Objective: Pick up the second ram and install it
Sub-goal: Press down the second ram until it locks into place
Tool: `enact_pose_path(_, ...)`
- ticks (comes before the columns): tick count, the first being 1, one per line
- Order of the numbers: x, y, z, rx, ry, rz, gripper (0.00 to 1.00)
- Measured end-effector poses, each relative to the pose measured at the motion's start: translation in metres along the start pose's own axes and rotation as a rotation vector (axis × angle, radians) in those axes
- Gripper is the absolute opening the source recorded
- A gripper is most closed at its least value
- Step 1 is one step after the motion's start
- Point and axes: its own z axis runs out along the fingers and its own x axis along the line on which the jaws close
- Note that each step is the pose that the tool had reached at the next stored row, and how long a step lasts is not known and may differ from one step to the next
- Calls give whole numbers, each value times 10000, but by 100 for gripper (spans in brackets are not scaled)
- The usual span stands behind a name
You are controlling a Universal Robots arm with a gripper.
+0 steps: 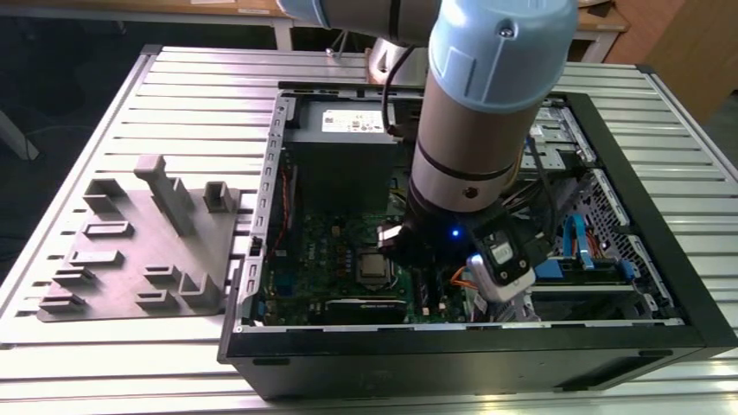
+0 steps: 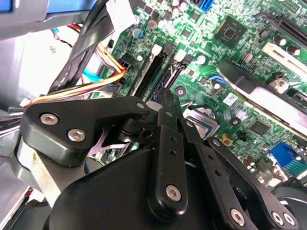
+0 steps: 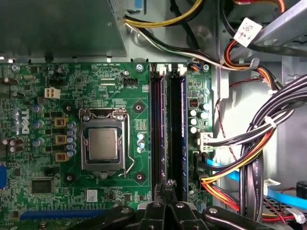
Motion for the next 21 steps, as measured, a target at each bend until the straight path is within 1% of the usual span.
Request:
enact_pose_path(6,-4,-5,30,84,0,-5,7)
enact_pose_path(17,-15,-4,46,88,0,-4,7)
enact_pose_path(21,-14,-5,69,88,0,-4,7)
